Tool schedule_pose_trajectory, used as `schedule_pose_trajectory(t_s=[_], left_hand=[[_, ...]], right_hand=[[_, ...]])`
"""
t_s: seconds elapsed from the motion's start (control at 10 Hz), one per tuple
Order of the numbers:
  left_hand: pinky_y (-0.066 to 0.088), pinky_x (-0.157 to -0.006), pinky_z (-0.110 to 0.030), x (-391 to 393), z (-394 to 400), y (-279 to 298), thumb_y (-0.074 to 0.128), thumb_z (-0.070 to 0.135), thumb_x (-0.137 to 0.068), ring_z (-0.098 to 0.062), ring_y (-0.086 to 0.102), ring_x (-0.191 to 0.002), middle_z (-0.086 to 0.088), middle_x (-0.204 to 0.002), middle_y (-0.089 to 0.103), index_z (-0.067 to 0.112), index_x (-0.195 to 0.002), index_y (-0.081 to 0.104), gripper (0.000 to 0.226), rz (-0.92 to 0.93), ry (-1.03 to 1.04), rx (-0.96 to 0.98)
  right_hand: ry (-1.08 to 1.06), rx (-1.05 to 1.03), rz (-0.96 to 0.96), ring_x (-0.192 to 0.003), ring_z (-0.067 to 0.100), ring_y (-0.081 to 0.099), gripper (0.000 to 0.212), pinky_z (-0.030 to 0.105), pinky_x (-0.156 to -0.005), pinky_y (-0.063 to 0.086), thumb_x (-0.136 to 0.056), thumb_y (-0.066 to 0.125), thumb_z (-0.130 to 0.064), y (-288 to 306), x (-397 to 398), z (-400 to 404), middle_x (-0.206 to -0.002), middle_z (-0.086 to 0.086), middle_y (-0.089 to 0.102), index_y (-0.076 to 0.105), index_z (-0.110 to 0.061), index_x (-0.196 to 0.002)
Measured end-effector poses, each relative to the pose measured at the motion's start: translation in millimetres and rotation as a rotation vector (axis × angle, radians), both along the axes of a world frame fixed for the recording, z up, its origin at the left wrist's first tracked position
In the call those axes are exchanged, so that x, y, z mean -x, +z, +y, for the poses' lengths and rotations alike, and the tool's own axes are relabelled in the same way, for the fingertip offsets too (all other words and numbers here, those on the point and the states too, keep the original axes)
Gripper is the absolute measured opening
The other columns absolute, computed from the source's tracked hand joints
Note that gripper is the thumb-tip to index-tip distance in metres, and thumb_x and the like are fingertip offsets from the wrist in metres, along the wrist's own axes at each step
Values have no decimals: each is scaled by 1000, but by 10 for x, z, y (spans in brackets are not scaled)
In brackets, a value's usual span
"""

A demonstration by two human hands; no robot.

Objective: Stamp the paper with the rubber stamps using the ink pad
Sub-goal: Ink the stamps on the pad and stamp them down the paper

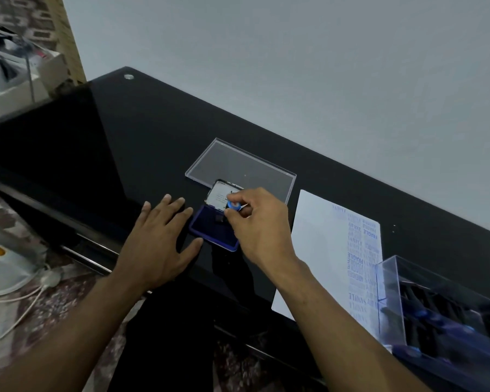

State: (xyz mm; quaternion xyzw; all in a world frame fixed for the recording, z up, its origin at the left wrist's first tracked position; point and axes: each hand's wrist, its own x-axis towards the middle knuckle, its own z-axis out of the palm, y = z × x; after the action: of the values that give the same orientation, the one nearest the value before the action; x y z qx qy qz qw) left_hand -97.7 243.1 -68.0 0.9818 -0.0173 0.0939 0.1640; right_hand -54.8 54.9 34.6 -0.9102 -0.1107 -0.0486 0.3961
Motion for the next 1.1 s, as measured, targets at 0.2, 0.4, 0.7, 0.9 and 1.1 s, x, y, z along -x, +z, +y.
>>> schedule_pose_trajectory(t_s=[0.2,0.4,0.7,0.9,1.1], left_hand=[[15,-124,-49,0,-7,-35,34,68,-92,-20,22,-152,-3,-157,41,21,-144,52,72,-24,16,-12],[17,-124,-50,-8,-17,-46,35,66,-92,-22,25,-151,-5,-156,43,21,-143,53,70,-37,21,-10],[18,-123,-53,-17,-29,-40,30,68,-92,-23,26,-151,-5,-156,43,22,-144,53,73,-31,29,-27],[19,-123,-53,-18,-34,-34,28,69,-92,-24,27,-151,-6,-155,44,21,-144,53,74,-28,32,-26],[20,-122,-55,-12,-42,-20,28,69,-92,-25,29,-150,-7,-155,45,20,-142,54,75,-29,29,-30]], right_hand=[[21,69,-11,-94,11,65,22,24,-83,58,-88,72,-19,-4,-36,43,-113,-6,65,72,-21,-111],[60,129,-9,-96,10,64,24,22,-86,55,-90,70,-19,-2,-44,75,-118,-4,65,72,-20,-114],[161,260,-25,-101,14,63,27,31,-95,53,-91,68,-18,-65,-56,92,-116,3,66,70,-15,-118],[184,271,-39,-98,14,62,28,30,-92,53,-90,69,-17,-55,-70,68,-113,3,65,71,-16,-118],[162,289,-8,-91,11,61,18,27,-86,55,-86,74,-21,-87,-98,67,-106,-3,64,72,-18,-104]])
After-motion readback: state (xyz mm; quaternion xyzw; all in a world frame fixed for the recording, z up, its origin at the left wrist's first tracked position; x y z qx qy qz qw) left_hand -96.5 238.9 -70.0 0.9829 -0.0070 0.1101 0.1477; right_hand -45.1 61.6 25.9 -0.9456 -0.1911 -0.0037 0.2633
